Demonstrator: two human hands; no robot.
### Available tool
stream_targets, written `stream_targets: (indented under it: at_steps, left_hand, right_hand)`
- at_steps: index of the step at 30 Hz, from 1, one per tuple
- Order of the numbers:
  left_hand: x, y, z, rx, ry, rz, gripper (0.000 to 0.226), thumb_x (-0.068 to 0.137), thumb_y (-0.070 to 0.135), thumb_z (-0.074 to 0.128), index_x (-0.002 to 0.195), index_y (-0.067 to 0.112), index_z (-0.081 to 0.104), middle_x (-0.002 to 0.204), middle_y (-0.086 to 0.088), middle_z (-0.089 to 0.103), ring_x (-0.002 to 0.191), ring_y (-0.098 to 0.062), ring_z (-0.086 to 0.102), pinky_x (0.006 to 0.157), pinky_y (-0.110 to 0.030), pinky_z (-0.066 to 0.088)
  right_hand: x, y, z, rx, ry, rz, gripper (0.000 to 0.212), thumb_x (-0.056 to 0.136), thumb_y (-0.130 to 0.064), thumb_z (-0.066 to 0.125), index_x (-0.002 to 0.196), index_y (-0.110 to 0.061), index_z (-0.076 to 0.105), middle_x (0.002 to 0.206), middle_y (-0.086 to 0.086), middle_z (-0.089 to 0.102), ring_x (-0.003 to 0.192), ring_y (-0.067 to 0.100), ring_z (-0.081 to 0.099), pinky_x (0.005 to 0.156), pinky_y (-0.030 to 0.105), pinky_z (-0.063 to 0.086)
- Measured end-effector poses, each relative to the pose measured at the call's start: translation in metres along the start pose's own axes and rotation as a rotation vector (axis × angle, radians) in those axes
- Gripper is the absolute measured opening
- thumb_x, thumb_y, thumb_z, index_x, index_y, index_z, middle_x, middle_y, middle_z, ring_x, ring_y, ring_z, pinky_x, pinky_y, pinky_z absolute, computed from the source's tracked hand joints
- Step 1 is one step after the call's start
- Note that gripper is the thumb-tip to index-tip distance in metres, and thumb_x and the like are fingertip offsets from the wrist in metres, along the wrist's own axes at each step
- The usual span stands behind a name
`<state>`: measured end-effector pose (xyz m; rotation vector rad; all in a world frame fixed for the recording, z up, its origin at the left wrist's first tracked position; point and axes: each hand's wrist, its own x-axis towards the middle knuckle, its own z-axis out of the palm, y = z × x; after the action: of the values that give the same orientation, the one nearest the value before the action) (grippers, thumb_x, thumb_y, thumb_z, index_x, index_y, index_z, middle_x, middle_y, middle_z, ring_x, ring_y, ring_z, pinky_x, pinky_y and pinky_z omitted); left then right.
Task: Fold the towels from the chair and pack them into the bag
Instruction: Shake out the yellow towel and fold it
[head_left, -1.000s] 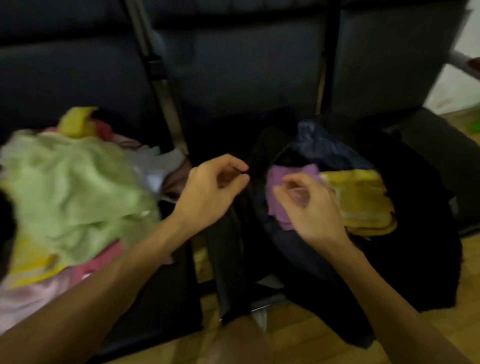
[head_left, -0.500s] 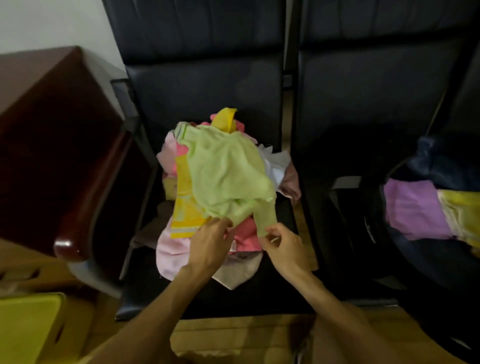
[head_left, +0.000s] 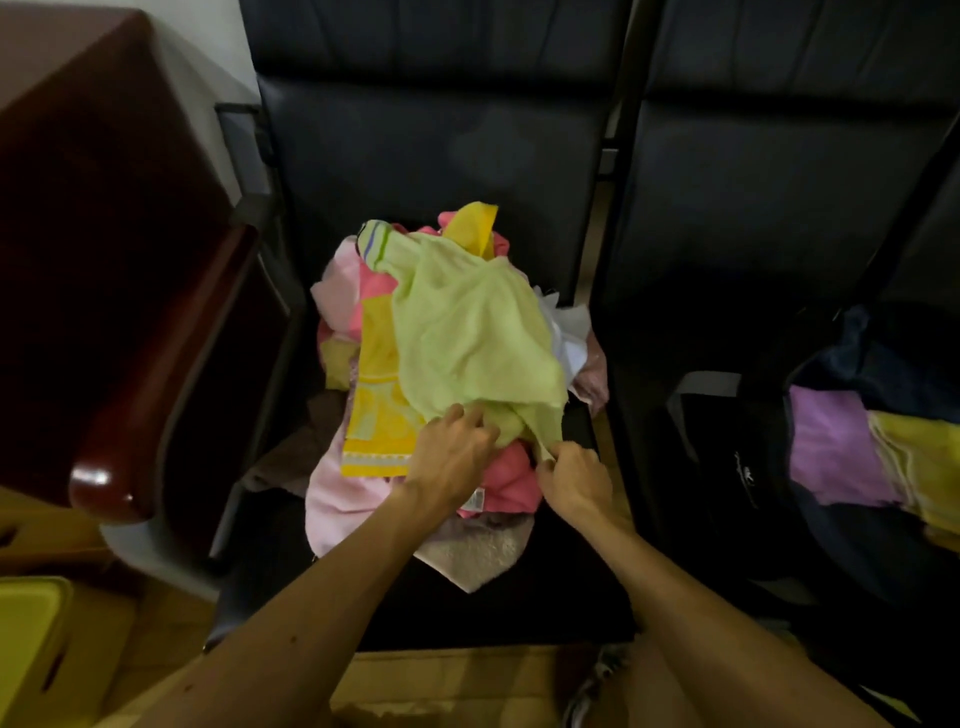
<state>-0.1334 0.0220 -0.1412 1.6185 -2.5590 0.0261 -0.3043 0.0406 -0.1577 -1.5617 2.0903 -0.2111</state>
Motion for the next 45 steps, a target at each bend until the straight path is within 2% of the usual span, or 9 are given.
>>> stream_targets:
  at_steps: [3,8,12,15,20,24,28,39,45]
  left_hand:
    - [0.003,0.005,-0.003,-0.019,0.096,0.026,0.023,0.059,0.021,0.088,0.072,0.016,0.07,0.073,-0.006,0.064,0.067,-0.03,0.063,0.05,-0.032,0.047]
    - [0.004,0.031,-0.045,-0.314,0.089,0.049,0.039,0.079,0.042,0.076,0.104,0.013,0.068,0.095,-0.008,0.066,0.092,-0.03,0.058,0.075,-0.04,0.047]
    - [-0.005,0.053,-0.095,-0.725,0.146,0.057,0.061,0.071,0.048,0.084,0.12,0.018,0.062,0.105,0.012,0.062,0.095,-0.005,0.054,0.077,-0.017,0.041]
    - [-0.015,0.064,-0.135,-0.988,0.266,-0.098,0.042,0.082,0.04,0.077,0.118,0.024,0.062,0.101,0.016,0.063,0.093,-0.002,0.058,0.074,-0.014,0.044]
    - [-0.028,0.052,-0.184,-0.971,0.391,-0.289,0.007,0.093,0.021,0.066,0.098,0.016,0.065,0.079,0.001,0.066,0.069,-0.016,0.06,0.054,-0.023,0.041]
    - [-0.039,0.039,-0.241,-1.013,0.537,-0.257,0.015,0.095,0.016,0.065,0.084,0.006,0.063,0.067,-0.001,0.054,0.054,-0.003,0.046,0.05,-0.021,0.038]
    - [-0.049,0.03,-0.314,-1.051,0.664,-0.193,0.026,0.097,0.015,0.061,0.072,0.02,0.058,0.063,0.006,0.051,0.048,0.003,0.046,0.045,-0.013,0.034]
    - [-0.095,0.054,-0.493,-0.959,0.88,0.0,0.024,0.085,-0.008,0.046,0.082,0.0,0.068,0.07,-0.002,0.06,0.059,-0.004,0.052,0.053,-0.02,0.043]
    - [-0.114,0.083,-0.515,-1.036,0.797,0.058,0.023,0.091,-0.001,0.049,0.092,0.001,0.072,0.08,-0.005,0.067,0.067,-0.008,0.059,0.06,-0.021,0.051]
  right_hand:
    - [-0.003,-0.009,-0.026,0.299,0.0,-0.032,0.021,0.092,-0.02,0.052,0.073,-0.013,0.056,0.077,0.008,0.059,0.077,0.03,0.058,0.062,0.035,0.04]
    - [-0.022,-0.042,-0.093,0.644,-0.05,-0.056,0.018,0.088,-0.017,0.053,0.091,-0.004,0.066,0.082,0.013,0.065,0.072,0.02,0.061,0.059,0.032,0.045]
    - [-0.056,-0.076,-0.153,0.848,-0.08,-0.161,0.018,0.092,-0.009,0.052,0.095,0.0,0.068,0.084,0.01,0.062,0.079,0.02,0.06,0.067,0.034,0.047]
    - [-0.09,-0.1,-0.195,0.903,-0.089,-0.274,0.019,0.09,-0.008,0.054,0.079,-0.011,0.069,0.081,0.008,0.065,0.082,0.023,0.064,0.074,0.039,0.052]
    - [-0.148,-0.139,-0.264,1.021,-0.036,-0.443,0.021,0.094,-0.003,0.052,0.078,-0.01,0.062,0.068,0.004,0.059,0.064,0.015,0.061,0.059,0.029,0.049]
    - [-0.198,-0.16,-0.317,1.087,0.015,-0.607,0.012,0.095,-0.004,0.053,0.097,-0.003,0.064,0.078,0.008,0.061,0.067,0.014,0.063,0.06,0.029,0.051]
    - [-0.242,-0.171,-0.357,1.107,0.073,-0.72,0.013,0.097,-0.008,0.054,0.102,-0.005,0.066,0.094,0.011,0.065,0.083,0.02,0.063,0.071,0.033,0.054]
    - [-0.316,-0.159,-0.414,1.131,0.262,-0.887,0.012,0.092,-0.012,0.061,0.096,-0.017,0.071,0.088,-0.004,0.073,0.079,0.009,0.069,0.069,0.029,0.056]
    - [-0.33,-0.145,-0.421,1.079,0.444,-0.912,0.013,0.092,-0.012,0.062,0.096,-0.012,0.074,0.089,-0.002,0.074,0.078,0.007,0.067,0.072,0.027,0.053]
